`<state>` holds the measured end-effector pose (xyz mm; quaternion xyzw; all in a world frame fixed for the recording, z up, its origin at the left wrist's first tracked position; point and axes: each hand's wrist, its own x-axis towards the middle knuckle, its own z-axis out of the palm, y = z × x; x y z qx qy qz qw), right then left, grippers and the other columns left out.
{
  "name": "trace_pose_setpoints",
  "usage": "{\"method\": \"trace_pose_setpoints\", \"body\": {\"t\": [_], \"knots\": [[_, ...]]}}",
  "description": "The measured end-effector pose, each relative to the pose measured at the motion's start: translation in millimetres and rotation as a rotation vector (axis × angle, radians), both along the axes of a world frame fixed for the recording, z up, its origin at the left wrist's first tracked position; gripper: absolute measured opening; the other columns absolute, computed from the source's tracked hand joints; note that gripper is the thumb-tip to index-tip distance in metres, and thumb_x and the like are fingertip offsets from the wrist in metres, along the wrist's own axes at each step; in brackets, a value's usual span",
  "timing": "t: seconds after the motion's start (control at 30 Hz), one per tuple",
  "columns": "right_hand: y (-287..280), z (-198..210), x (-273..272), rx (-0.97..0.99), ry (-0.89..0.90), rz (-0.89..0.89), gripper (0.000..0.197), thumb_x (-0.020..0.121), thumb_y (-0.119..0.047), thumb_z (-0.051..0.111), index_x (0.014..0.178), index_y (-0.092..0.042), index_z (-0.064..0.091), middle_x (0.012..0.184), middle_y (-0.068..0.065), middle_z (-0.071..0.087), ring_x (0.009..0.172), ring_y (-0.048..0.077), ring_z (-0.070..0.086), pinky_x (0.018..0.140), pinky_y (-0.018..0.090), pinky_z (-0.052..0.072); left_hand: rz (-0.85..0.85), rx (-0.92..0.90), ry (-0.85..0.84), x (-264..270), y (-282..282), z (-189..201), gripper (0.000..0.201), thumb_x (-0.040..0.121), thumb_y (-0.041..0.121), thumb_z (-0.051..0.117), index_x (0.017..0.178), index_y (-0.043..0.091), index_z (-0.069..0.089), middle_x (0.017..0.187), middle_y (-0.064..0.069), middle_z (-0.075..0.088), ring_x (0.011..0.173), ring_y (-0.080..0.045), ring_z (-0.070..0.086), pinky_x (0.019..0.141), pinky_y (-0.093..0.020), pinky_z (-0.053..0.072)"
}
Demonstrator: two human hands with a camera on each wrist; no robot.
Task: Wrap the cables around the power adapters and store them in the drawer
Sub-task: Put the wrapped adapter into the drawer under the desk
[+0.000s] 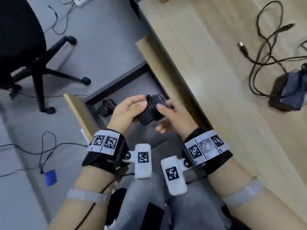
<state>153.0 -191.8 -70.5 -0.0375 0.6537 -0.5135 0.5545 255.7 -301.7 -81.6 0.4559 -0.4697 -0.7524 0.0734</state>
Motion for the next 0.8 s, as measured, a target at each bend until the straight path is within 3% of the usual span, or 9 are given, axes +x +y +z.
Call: {"method": "trace_pose_setpoints", "body": {"t": [0.17, 0.3, 0.4, 0.5, 0.6, 0.7, 0.8], "knots": [[-53, -76, 52, 0.109, -0.058, 0.097, 0.019, 0.090, -0.023, 0.056, 0.083, -0.022, 0.038, 0.082, 0.004, 0.058, 0.039, 0.011, 0.055, 0.036, 0.018, 0.040, 0.247, -0.219, -0.233, 72, -49, -55, 0.036, 0.083, -0.004, 0.059, 0.117, 0.007, 0.053, 0.112, -0.006, 0.060, 0.097, -0.005, 0.058, 0.090, -0.018, 0.046], [-80, -128, 81, 0.243, -0.214, 0.172, 0.021, 0.093, -0.025, 0.052, 0.080, -0.024, 0.035, 0.089, 0.004, 0.052, 0.037, 0.006, 0.055, 0.035, 0.017, 0.042, 0.361, -0.360, -0.443, 119, -71, -92, 0.056, 0.080, -0.003, 0.064, 0.130, 0.009, 0.042, 0.126, -0.001, 0.048, 0.115, -0.013, 0.046, 0.096, -0.015, 0.039], [-96, -154, 95, 0.329, -0.224, 0.208, 0.018, 0.094, -0.028, 0.050, 0.083, -0.022, 0.036, 0.084, -0.001, 0.052, 0.037, 0.005, 0.055, 0.036, 0.019, 0.045, 0.376, -0.375, -0.626, 143, -79, -113, 0.071, 0.080, 0.004, 0.066, 0.140, 0.020, 0.031, 0.139, 0.001, 0.037, 0.117, -0.012, 0.040, 0.097, -0.022, 0.036], [-113, -170, 105, 0.379, -0.222, 0.259, 0.021, 0.095, -0.034, 0.047, 0.082, -0.023, 0.035, 0.079, 0.002, 0.057, 0.042, 0.008, 0.056, 0.037, 0.019, 0.045, 0.395, -0.270, -0.544, 160, -78, -127, 0.071, 0.084, -0.001, 0.060, 0.143, 0.019, 0.028, 0.140, 0.000, 0.041, 0.107, -0.014, 0.046, 0.092, -0.027, 0.044], [-128, -177, 113, 0.417, -0.220, 0.304, 0.018, 0.096, -0.034, 0.044, 0.085, -0.023, 0.034, 0.073, 0.004, 0.059, 0.051, 0.014, 0.054, 0.038, 0.018, 0.043, 0.415, -0.173, -0.424, 171, -73, -135, 0.063, 0.086, -0.003, 0.056, 0.141, 0.021, 0.037, 0.121, 0.005, 0.058, 0.096, -0.013, 0.055, 0.085, -0.027, 0.052], [-138, -182, 120, 0.457, -0.197, 0.345, 0.019, 0.097, -0.032, 0.043, 0.085, -0.021, 0.033, 0.072, 0.004, 0.058, 0.053, 0.016, 0.051, 0.038, 0.017, 0.043, 0.437, -0.143, -0.346, 174, -72, -137, 0.065, 0.082, -0.002, 0.059, 0.139, 0.020, 0.038, 0.114, 0.008, 0.059, 0.095, -0.013, 0.056, 0.085, -0.031, 0.051], [-144, -187, 123, 0.489, -0.172, 0.389, 0.016, 0.097, -0.032, 0.041, 0.101, -0.019, 0.032, 0.073, 0.004, 0.057, 0.054, 0.016, 0.051, 0.036, 0.016, 0.042, 0.458, -0.099, -0.297, 173, -74, -135, 0.071, 0.071, 0.008, 0.060, 0.138, 0.021, 0.040, 0.114, 0.007, 0.060, 0.098, -0.016, 0.057, 0.087, -0.034, 0.051]]}}
